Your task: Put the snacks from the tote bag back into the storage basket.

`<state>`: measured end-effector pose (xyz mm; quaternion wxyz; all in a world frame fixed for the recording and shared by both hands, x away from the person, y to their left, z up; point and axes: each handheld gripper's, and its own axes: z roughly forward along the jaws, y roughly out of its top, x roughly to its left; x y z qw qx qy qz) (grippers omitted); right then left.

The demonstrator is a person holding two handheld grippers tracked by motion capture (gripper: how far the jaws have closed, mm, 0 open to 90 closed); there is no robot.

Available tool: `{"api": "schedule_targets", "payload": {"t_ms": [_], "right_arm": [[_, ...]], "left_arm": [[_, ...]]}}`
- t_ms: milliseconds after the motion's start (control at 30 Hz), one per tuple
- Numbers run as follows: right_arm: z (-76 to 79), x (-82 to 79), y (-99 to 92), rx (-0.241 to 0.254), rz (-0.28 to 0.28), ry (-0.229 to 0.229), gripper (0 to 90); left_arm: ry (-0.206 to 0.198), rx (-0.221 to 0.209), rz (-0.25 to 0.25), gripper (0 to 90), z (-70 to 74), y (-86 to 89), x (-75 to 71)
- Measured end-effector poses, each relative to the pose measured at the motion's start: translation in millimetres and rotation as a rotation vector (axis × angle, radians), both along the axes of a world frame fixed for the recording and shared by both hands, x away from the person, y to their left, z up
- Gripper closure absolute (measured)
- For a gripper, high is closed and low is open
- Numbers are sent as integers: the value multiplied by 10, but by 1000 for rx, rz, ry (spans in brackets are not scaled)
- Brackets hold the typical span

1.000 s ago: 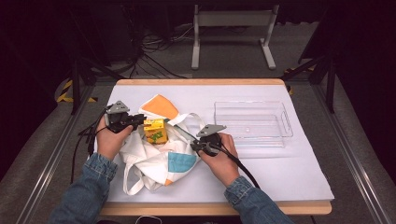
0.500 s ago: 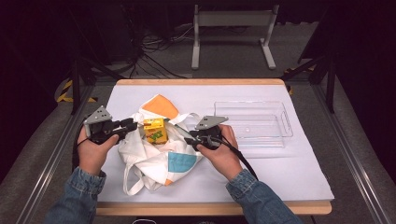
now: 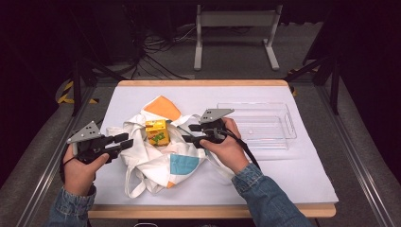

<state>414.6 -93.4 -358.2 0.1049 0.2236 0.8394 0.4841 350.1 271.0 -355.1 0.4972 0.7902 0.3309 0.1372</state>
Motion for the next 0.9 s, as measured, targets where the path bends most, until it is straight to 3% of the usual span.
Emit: {"api": "schedule_targets", "payload": {"t_ms": [267, 433, 700, 900], "right_arm": [[35, 111, 61, -8, 49, 7, 466], [37, 224, 170, 12, 84, 15, 406], [15, 384, 419, 23, 118, 19, 311], [-45, 463, 561, -10, 146, 13, 241]], "left_arm": [[17, -20, -14, 613, 20, 66, -92], [17, -9, -15, 601, 23, 113, -109], [24, -27, -16, 595, 34, 133, -136], [27, -20, -21, 590, 31, 121, -137]]}}
